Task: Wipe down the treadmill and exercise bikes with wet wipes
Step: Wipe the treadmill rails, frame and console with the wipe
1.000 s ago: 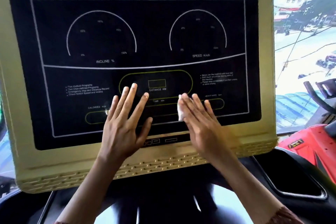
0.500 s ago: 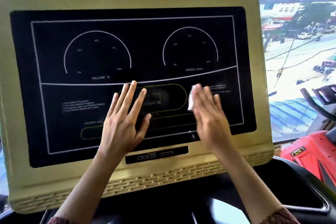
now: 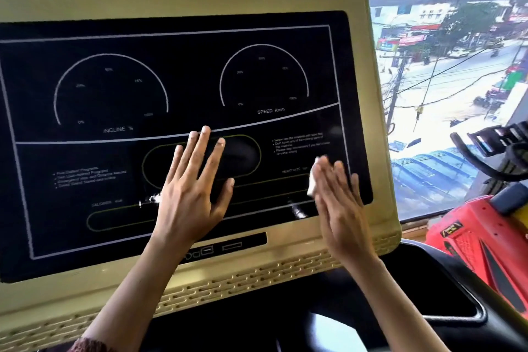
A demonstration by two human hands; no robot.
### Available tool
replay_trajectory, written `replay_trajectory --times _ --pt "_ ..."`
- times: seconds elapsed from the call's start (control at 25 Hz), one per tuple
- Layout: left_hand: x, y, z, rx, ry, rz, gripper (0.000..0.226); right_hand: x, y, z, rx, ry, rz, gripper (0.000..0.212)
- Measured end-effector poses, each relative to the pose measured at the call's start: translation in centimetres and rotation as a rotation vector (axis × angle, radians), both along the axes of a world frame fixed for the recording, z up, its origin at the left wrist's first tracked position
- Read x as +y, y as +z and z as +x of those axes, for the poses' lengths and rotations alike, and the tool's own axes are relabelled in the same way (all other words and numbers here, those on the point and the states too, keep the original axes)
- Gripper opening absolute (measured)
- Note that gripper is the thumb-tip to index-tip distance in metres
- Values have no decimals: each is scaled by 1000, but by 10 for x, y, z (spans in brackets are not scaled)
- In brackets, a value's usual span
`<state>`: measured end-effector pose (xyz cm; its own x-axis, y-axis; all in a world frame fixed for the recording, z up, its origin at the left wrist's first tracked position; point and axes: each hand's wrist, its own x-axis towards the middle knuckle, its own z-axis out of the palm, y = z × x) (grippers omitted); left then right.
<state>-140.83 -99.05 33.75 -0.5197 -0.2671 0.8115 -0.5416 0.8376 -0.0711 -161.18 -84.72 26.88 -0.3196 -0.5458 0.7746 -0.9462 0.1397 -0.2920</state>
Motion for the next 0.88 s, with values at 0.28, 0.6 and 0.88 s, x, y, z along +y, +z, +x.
replay_trajectory --times 0.28,0.6,0.88 --pt "-2 8 -19 0 17 -7 62 -18 29 -18 197 21 5 47" --pt "-8 17 -9 0 67 -62 61 -81 100 -3 172 88 -67 48" --pt "-25 15 37 11 159 -44 61 -119 106 81 361 345 29 50"
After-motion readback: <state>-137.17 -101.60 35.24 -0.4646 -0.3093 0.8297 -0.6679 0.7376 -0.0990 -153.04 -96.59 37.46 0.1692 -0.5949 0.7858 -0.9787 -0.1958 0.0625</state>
